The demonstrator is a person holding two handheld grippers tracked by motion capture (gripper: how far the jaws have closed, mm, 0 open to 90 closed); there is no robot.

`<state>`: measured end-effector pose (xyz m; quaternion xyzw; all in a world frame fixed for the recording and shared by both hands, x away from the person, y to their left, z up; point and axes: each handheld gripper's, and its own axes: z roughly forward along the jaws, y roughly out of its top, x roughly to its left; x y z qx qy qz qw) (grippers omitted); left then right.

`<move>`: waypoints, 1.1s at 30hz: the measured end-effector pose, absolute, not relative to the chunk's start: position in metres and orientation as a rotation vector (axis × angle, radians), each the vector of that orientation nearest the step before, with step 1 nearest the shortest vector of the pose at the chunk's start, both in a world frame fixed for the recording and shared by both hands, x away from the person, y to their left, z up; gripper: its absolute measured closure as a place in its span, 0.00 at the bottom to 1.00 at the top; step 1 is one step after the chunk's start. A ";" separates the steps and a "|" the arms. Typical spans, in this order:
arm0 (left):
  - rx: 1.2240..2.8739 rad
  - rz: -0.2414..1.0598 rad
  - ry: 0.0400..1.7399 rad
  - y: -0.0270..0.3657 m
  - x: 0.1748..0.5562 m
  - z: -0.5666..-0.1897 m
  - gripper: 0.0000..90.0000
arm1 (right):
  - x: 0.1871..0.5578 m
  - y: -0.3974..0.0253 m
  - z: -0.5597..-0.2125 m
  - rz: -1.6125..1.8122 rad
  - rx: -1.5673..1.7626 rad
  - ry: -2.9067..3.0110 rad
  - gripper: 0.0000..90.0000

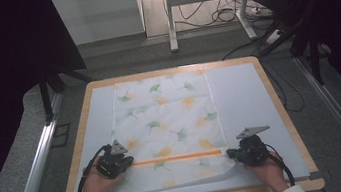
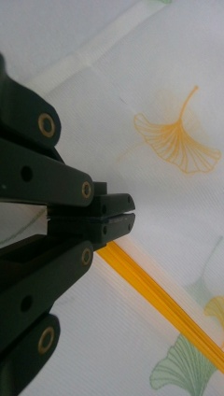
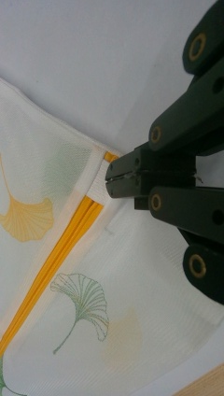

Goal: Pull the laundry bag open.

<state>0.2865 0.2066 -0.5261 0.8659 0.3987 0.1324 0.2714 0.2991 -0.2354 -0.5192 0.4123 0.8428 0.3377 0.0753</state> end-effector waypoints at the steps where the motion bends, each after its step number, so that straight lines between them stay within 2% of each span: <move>1: 2.331 0.358 1.077 0.207 0.286 -0.526 1.00 | 0.299 -0.235 -0.519 1.012 1.236 2.528 0.99; 33: 2.307 0.381 1.148 0.232 0.279 -0.526 1.00 | 0.300 -0.236 -0.520 1.016 1.234 2.529 0.99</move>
